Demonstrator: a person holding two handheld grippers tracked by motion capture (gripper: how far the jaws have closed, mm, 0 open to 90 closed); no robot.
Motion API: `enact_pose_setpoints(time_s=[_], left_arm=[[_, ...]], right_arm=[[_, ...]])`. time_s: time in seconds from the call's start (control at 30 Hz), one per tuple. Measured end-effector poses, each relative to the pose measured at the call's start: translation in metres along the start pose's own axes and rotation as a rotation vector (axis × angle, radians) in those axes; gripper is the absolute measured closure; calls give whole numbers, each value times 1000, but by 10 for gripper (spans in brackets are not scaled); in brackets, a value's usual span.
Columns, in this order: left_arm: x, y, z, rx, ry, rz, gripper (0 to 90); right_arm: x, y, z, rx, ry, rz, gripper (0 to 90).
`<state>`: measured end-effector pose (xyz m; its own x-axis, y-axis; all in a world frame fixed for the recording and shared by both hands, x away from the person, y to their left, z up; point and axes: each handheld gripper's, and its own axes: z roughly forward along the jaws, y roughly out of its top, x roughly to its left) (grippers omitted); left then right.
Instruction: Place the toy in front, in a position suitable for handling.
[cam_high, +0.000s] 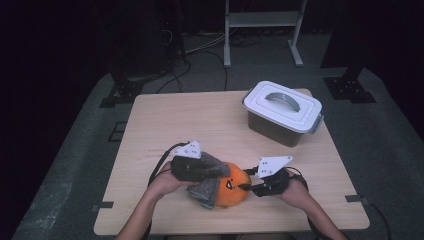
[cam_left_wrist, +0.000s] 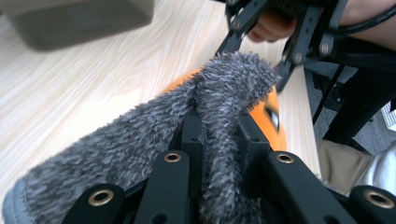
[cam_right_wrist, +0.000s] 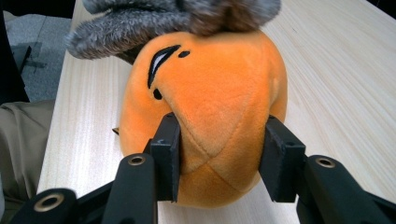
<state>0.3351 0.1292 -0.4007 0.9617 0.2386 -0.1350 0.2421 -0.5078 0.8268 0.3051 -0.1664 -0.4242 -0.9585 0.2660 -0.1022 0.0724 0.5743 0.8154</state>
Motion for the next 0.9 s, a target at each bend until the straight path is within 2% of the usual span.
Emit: enact_pose_setpoints(time_s=[0.07,0.23,0.4,0.47,0.53,0.6,0.63,0.67,0.7,0.73,0.77,0.8,0.83,0.9], left_arm=[[1,-4,-2,0,4,-5,767],[5,-18,-12,9,23,-37,765],[8,-18,-17,8,35,-47,765],[11,-15,-19,-6,53,-55,766],[13,-13,-19,-17,54,-63,766],[16,-4,-16,-41,39,-66,767],[16,-4,-16,-41,39,-66,767],[14,7,-10,-56,19,-49,766],[14,7,-10,-56,19,-49,767],[12,13,-6,-54,11,-36,767],[8,20,2,-29,6,-13,766],[8,20,2,-29,6,-13,766],[6,22,9,8,7,12,766],[2,18,18,32,-3,15,766]], right_arm=[[-2,-2,0,-2,3,12,540],[-2,-2,-1,-1,1,2,538],[-1,-2,-1,3,-4,-9,537],[0,-1,-3,8,-17,-31,537],[0,0,-4,12,-24,-39,537],[-2,1,-10,11,-55,-75,536],[-2,1,-10,11,-55,-75,536],[-3,1,-11,9,-62,-77,524],[-3,1,-11,9,-62,-77,524],[-4,1,-10,6,-58,-69,511],[-4,-1,-8,-2,-55,-37,452],[-4,-1,-8,-2,-55,-37,452],[-5,-1,-8,-4,-50,-24,414],[-8,-2,-9,6,-20,44,320]])
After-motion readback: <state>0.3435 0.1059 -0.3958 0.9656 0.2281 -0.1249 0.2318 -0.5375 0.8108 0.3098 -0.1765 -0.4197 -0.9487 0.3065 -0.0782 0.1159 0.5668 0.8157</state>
